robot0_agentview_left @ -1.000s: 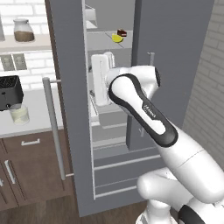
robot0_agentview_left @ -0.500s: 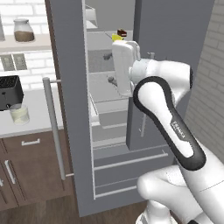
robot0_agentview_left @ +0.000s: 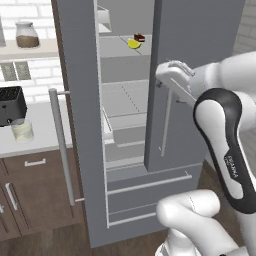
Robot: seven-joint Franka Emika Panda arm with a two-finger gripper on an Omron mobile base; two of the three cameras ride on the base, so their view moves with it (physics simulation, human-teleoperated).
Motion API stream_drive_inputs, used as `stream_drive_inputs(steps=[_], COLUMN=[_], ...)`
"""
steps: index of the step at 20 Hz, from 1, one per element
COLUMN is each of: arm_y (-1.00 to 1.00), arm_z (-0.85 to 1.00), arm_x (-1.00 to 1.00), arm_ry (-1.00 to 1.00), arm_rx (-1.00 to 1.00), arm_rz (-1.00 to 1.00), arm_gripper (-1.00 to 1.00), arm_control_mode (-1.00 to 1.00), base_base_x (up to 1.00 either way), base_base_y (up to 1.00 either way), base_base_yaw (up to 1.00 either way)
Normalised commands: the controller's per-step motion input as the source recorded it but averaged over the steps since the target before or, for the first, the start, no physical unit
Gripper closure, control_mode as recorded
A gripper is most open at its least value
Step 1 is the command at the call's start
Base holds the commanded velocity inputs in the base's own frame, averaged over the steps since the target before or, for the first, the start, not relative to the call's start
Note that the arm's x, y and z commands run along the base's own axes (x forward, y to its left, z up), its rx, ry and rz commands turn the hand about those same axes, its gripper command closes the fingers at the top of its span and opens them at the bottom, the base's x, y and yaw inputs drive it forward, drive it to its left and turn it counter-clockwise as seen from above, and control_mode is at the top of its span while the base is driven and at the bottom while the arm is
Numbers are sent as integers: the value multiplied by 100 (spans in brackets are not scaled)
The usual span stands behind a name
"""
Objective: Grab a lemon wedge from the fridge and one ice cube from the ice bowl, and put them in the glass of lemonade.
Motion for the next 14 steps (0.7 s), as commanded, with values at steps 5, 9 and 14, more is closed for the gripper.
stream_drive_inputs(steps=[5, 9, 14], arm_y=[-100, -100, -63], arm_z=[-36, -55, -45], arm_x=[-8, 0, 26], arm_ry=[-2, 0, -9], arm_rx=[-74, -55, -9], arm_rz=[-7, 0, 0], arm_gripper=[-100, -100, -100], arm_control_mode=[-100, -100, -100], base_base_x=[0, 0, 0], base_base_y=[0, 0, 0], base_base_yaw=[0, 0, 0])
